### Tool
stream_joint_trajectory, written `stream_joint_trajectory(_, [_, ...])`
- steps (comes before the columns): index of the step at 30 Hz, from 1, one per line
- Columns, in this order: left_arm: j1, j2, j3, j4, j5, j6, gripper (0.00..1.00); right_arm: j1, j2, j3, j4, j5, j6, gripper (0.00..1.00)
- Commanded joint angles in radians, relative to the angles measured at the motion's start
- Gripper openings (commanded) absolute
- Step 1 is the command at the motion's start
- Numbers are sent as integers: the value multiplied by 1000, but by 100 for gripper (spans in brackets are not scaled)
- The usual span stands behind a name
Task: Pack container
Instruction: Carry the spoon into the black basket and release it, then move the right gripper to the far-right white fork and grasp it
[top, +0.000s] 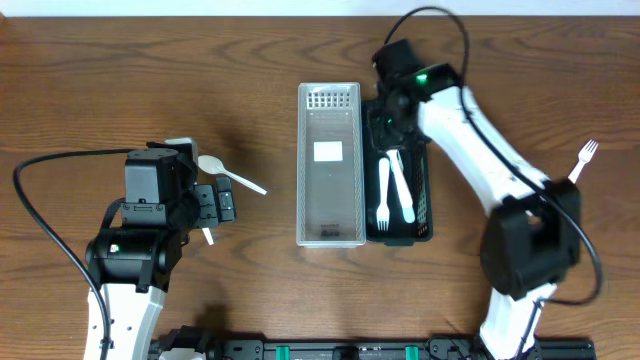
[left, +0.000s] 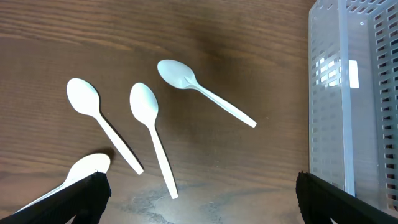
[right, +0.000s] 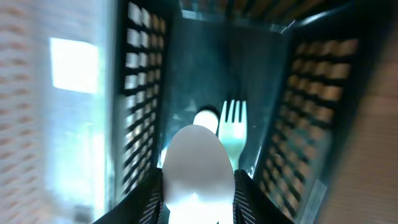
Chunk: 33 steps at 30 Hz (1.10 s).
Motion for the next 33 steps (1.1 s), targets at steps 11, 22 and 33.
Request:
stream_joint_trajectory(11, [3, 3, 18, 0, -1, 6, 98, 2, 58, 4, 46, 24, 19, 58])
stream_joint_trajectory(22, [3, 3, 18, 0, -2, 6, 98, -100, -63, 226, -43, 149, 26, 56])
stream_joint_trajectory(33, [3, 4, 18, 0, -1, 6, 98, -603, -130, 238, -70, 129, 285, 79])
